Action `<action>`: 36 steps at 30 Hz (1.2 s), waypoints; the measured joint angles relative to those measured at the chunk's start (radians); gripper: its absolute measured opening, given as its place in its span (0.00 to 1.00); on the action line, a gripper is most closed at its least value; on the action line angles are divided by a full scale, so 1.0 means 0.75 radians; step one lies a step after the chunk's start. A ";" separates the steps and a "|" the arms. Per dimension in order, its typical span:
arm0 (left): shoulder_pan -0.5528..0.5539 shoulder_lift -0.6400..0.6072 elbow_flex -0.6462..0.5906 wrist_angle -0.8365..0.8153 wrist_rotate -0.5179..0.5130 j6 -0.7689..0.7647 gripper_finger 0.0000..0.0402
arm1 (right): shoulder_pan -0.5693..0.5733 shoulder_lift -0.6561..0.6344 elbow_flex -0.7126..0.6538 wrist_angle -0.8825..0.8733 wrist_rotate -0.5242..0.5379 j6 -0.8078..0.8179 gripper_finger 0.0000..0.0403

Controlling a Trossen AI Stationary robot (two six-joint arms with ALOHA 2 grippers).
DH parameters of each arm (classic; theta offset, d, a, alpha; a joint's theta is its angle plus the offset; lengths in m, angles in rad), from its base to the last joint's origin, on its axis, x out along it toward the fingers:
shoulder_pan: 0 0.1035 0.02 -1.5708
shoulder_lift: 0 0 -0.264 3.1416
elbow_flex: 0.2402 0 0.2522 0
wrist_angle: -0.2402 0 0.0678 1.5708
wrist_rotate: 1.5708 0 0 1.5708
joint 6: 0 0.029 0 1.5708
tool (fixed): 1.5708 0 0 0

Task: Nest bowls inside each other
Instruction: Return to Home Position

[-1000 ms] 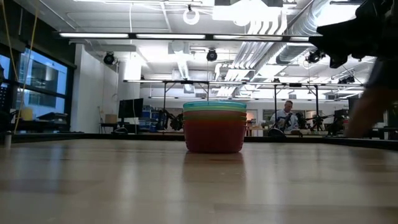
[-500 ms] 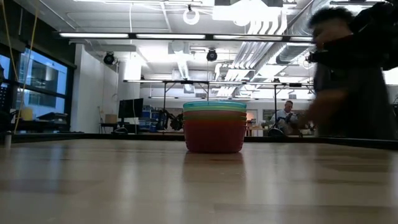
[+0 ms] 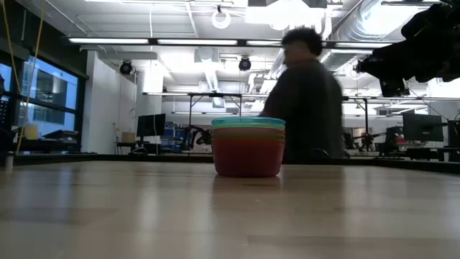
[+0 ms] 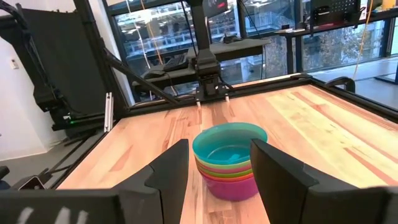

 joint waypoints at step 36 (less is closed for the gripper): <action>-0.079 -0.806 0.001 0.007 -0.339 0.110 0.55 | 0.000 0.000 0.000 0.000 0.004 -0.001 0.41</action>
